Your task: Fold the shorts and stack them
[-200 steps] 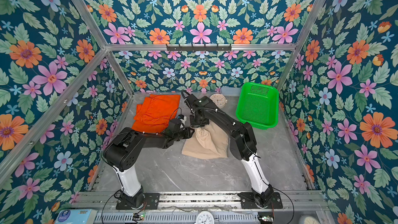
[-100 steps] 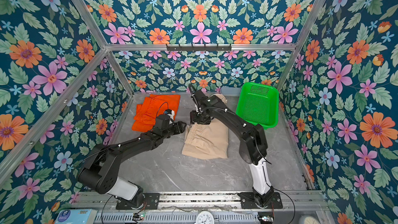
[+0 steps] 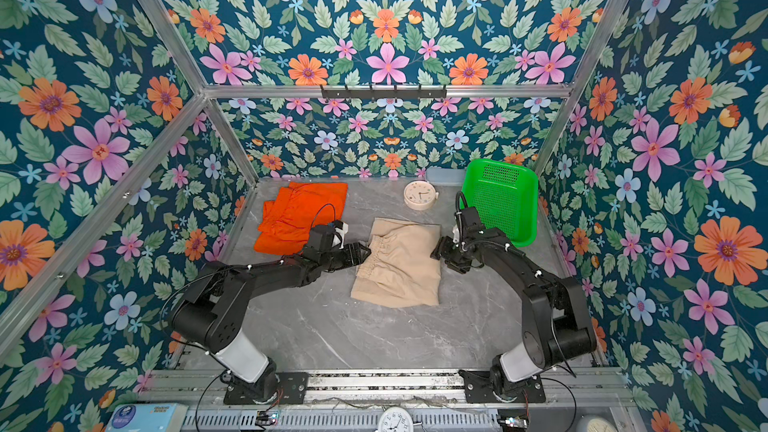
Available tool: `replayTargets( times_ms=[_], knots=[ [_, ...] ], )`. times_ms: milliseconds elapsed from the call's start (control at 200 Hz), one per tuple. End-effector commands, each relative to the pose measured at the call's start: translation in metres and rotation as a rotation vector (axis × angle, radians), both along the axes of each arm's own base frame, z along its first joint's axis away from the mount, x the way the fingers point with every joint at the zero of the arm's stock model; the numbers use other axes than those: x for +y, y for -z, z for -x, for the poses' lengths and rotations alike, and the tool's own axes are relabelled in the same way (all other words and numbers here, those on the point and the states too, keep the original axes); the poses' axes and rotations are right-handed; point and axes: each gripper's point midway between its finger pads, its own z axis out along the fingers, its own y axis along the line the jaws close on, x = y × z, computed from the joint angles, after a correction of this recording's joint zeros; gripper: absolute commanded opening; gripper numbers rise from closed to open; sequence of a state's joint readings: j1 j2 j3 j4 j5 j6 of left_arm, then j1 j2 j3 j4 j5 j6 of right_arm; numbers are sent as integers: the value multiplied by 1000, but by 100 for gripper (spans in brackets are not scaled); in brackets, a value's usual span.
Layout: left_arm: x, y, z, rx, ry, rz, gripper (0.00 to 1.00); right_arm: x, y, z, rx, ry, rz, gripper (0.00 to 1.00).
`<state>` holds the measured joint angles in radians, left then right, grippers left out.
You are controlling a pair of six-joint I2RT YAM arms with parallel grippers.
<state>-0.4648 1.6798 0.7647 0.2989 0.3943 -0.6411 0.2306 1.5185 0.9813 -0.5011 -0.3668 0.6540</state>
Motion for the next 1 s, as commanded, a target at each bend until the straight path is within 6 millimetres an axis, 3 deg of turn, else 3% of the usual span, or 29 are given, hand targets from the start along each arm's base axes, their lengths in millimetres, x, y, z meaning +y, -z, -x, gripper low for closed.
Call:
replayTargets(
  times_ms=[0, 195, 360, 535, 680, 755, 875, 995],
  knots=[
    [-9, 0, -3, -5, 22, 48, 74, 8, 1, -9, -62, -9, -92, 64],
    [-1, 40, 1, 60, 18, -34, 53, 3, 31, -8, -27, 3, -69, 64],
    [0, 57, 8, 82, 39, -58, 35, 10, 44, -19, -31, -8, -105, 64],
    [-4, 54, 8, 75, 62, -42, 39, 21, 58, -24, -17, -35, -167, 61],
    [-4, 43, 7, 67, 53, -24, 65, 29, 66, -23, -3, -45, -218, 57],
    [-5, 40, 8, 66, 47, -11, 70, 31, 69, -22, 3, -41, -237, 50],
    [-10, 45, 12, 78, 49, 3, 70, 35, 73, -18, 14, -44, -246, 36],
    [-21, 53, 16, 96, 59, 37, 56, 37, 74, -15, 17, -48, -236, 23]
  ],
)
